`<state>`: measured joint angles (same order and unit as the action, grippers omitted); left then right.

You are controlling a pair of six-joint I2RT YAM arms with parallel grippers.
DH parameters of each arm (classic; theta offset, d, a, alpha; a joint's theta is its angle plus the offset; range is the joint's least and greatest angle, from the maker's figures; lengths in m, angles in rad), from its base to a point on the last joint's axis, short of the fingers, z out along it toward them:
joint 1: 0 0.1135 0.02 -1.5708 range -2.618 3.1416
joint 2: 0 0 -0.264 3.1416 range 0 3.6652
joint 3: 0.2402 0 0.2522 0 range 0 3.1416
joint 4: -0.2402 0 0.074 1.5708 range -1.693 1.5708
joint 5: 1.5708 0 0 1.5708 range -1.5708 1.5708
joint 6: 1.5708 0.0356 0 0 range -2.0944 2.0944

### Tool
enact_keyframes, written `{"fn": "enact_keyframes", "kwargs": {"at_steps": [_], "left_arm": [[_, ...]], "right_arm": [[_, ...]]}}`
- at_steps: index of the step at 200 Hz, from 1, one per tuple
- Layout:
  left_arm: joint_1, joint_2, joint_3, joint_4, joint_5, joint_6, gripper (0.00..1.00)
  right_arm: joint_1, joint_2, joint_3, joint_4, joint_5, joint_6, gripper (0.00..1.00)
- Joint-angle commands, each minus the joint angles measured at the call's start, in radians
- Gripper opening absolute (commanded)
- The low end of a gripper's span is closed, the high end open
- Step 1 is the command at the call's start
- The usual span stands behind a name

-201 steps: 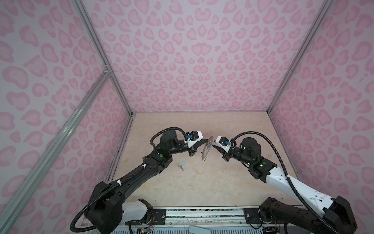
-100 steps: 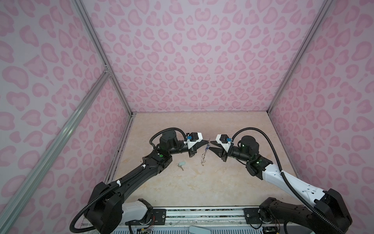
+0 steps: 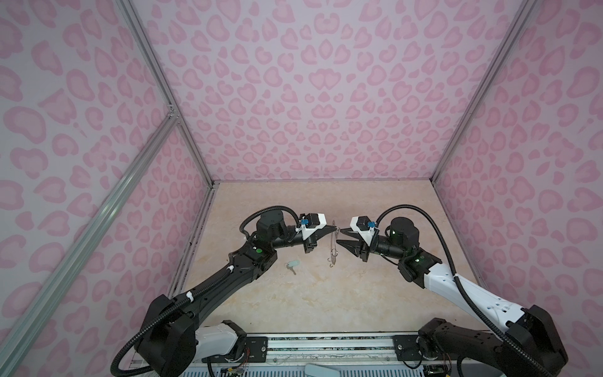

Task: Attach keys to a key ring
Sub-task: Insert the key into the keyring.

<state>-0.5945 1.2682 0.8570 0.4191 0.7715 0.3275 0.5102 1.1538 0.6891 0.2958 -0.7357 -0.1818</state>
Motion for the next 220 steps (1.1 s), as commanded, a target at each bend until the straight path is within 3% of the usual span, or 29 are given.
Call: {"fn": "enact_keyframes", "kwargs": {"at_steps": [1,49,82,149,203,220], "left_arm": [[0.001,-0.007,0.01,0.035,0.024,0.011,0.03],[0.001,0.003,0.014,0.036,0.039,0.007,0.03],[0.001,0.003,0.016,0.037,0.04,0.009,0.03],[0.001,-0.007,0.02,0.041,0.035,0.008,0.03],[0.001,-0.016,0.017,0.043,0.032,0.007,0.03],[0.001,-0.015,0.019,0.046,0.039,0.003,0.03]], "right_arm": [[-0.012,-0.002,-0.012,0.062,-0.024,0.041,0.41],[-0.006,0.039,0.021,0.105,-0.084,0.083,0.39],[0.017,0.07,0.067,0.032,-0.09,0.051,0.39],[0.017,0.111,0.042,0.175,-0.103,0.135,0.37],[0.018,0.111,0.028,0.225,-0.113,0.163,0.24],[0.016,0.109,0.024,0.237,-0.113,0.169,0.24]]}}
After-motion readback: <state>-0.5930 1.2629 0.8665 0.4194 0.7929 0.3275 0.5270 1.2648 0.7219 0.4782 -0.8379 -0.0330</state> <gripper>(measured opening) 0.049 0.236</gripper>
